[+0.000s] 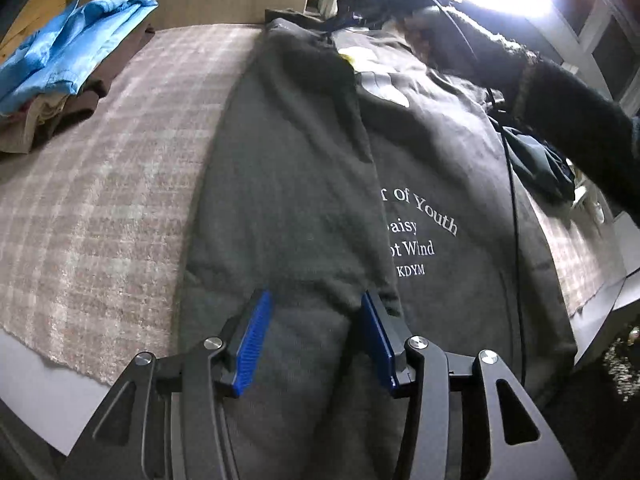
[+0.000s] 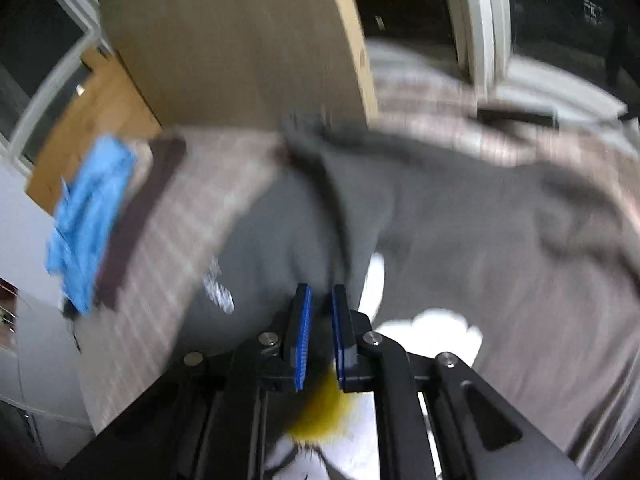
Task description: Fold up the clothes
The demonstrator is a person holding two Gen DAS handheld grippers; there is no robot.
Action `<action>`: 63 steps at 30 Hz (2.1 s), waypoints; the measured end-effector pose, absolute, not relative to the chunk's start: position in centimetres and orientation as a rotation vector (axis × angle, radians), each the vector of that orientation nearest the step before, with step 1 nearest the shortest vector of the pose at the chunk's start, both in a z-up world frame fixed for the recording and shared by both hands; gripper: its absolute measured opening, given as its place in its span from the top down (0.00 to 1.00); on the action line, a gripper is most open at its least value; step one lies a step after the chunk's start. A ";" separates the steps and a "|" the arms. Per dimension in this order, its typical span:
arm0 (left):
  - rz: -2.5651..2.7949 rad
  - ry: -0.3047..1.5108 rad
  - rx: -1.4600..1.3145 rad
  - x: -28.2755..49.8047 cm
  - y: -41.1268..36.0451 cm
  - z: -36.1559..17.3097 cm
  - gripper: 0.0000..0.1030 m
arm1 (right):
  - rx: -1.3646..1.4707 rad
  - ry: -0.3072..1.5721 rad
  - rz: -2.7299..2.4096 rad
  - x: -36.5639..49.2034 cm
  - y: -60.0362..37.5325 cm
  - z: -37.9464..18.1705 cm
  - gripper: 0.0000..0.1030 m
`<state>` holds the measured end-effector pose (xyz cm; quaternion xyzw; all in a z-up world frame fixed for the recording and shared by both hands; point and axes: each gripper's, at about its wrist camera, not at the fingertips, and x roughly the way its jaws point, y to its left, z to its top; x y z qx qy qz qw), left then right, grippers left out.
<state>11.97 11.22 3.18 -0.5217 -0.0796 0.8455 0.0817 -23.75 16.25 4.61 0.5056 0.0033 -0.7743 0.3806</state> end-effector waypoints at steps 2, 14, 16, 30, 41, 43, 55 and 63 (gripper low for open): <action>2.518 -0.255 -1.562 11.7 11.2 3.1 0.51 | 1.244 0.025 -1.964 -24.6 14.7 5.3 0.89; 2.536 -0.188 -1.539 11.9 12.1 2.9 0.45 | 1.329 0.083 -1.979 -26.9 11.3 3.6 0.91; 2.532 -0.176 -1.542 11.8 12.2 2.9 0.44 | 1.298 0.009 -1.925 -24.9 13.0 5.1 0.84; 2.474 -0.083 -1.478 16.4 14.6 5.4 0.44 | 1.227 -0.332 -2.186 -7.8 44.2 13.1 0.59; 2.210 0.127 -1.239 18.0 28.2 8.4 0.44 | 1.223 -0.531 -2.400 0.8 60.9 17.4 0.59; 2.201 0.193 -1.185 16.1 30.8 9.8 0.44 | 1.220 -0.537 -2.390 -0.1 61.5 17.6 0.59; 2.283 0.574 -0.854 -4.3 44.3 13.0 0.44 | 1.251 -0.493 -2.279 -17.8 58.4 13.5 0.59; 2.222 0.705 -0.890 -12.7 48.7 9.4 0.44 | 1.346 -0.484 -2.234 -22.5 59.1 10.7 0.59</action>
